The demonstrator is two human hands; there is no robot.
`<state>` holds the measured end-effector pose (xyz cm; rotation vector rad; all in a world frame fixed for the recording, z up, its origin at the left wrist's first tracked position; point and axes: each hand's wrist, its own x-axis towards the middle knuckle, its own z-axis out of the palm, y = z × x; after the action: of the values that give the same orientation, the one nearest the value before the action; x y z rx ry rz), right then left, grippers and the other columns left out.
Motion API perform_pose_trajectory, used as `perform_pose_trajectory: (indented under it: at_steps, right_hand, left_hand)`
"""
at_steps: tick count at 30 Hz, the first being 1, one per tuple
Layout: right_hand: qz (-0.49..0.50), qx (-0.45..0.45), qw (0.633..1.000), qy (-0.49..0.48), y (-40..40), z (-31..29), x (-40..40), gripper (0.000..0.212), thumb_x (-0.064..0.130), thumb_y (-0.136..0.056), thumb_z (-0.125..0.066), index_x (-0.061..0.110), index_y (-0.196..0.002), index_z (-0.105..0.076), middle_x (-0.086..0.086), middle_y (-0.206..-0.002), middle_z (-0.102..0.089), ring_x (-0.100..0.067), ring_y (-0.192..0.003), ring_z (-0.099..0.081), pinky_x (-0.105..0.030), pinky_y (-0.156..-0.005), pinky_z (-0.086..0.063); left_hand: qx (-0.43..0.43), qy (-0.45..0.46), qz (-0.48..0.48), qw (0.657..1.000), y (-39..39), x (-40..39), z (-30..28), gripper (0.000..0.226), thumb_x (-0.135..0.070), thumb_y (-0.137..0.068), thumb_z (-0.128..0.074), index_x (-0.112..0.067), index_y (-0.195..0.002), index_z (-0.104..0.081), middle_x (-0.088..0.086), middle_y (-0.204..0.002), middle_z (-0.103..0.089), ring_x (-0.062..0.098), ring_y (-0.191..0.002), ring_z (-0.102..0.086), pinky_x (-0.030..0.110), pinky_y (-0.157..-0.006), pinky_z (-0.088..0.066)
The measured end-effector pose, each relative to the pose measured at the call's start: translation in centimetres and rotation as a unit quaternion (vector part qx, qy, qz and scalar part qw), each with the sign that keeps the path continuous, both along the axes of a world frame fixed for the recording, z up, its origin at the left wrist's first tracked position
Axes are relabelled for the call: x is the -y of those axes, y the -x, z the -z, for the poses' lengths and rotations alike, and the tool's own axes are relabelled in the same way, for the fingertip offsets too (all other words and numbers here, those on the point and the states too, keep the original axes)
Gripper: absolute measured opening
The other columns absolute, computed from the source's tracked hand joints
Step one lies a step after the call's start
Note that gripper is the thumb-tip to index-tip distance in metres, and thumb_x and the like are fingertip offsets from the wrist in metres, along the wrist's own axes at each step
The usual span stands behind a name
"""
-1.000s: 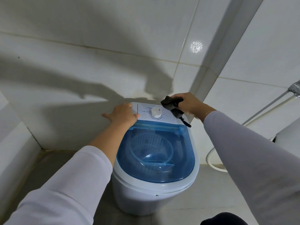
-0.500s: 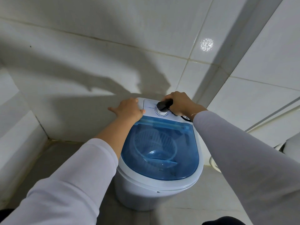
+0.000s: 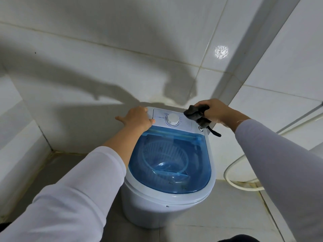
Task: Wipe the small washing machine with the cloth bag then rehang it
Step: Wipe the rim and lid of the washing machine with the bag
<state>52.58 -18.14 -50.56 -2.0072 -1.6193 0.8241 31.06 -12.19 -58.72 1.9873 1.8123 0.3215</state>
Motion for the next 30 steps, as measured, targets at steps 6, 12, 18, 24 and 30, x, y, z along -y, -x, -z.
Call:
perform_pose_trajectory:
  at_steps: [6, 12, 18, 24, 30]
  right_hand:
    - [-0.004, -0.043, 0.999, -0.03, 0.8, -1.0, 0.6, 0.053, -0.022, -0.077, -0.029, 0.015, -0.085, -0.066, -0.011, -0.072, -0.059, -0.025, -0.064, -0.052, -0.024, -0.051, -0.045]
    - [-0.06, 0.033, 0.995, -0.073, 5.9, -1.1, -0.5, 0.051, -0.015, -0.076, -0.033, 0.02, -0.09, -0.068, -0.011, -0.072, -0.063, -0.024, -0.063, -0.058, -0.026, -0.057, -0.052]
    - [-0.114, 0.119, 0.979, -0.118, 12.3, 1.0, -1.4, 0.054, -0.016, -0.074, -0.041, 0.017, -0.104, -0.073, -0.009, -0.09, -0.066, -0.022, -0.074, -0.059, -0.033, -0.07, -0.058]
    - [-0.094, 0.084, 0.984, -0.127, 15.7, 1.9, -2.2, 0.049, -0.007, -0.074, -0.043, 0.019, -0.108, -0.067, -0.002, -0.086, -0.063, -0.019, -0.077, -0.057, -0.023, -0.067, -0.047]
    - [0.004, 0.002, 1.0, 0.0, 16.0, 2.2, -3.0, 0.036, 0.005, -0.086, -0.048, 0.006, -0.122, -0.047, -0.014, -0.111, -0.057, -0.029, -0.085, -0.061, -0.042, -0.081, -0.058]
  left_hand:
    - [0.094, 0.049, 0.001, 0.994, 1.5, 1.2, 0.3, 0.055, -0.05, -0.094, -0.042, -0.037, -0.146, -0.027, 0.0, -0.152, -0.036, 0.029, -0.14, -0.031, 0.065, -0.11, -0.018]
    - [0.162, 0.08, -0.017, 0.983, 4.9, 4.1, 1.0, 0.067, -0.046, -0.092, -0.051, -0.022, -0.149, -0.025, 0.005, -0.153, -0.034, 0.028, -0.139, -0.035, 0.04, -0.112, -0.032]
    - [0.129, 0.142, 0.009, 0.981, 8.3, 6.5, 1.4, 0.085, -0.044, -0.086, -0.063, -0.019, -0.152, -0.016, 0.006, -0.158, -0.022, 0.028, -0.144, -0.027, 0.039, -0.114, -0.027]
    - [0.109, 0.161, 0.041, 0.98, 9.1, 7.5, 1.8, 0.091, -0.044, -0.083, -0.067, -0.021, -0.152, -0.013, 0.003, -0.159, -0.019, 0.026, -0.145, -0.024, 0.036, -0.113, -0.028]
    - [0.126, 0.153, 0.033, 0.98, 9.3, 8.0, 2.2, 0.091, -0.046, -0.083, -0.066, -0.016, -0.152, -0.014, 0.006, -0.159, -0.019, 0.027, -0.145, -0.024, 0.036, -0.113, -0.029]
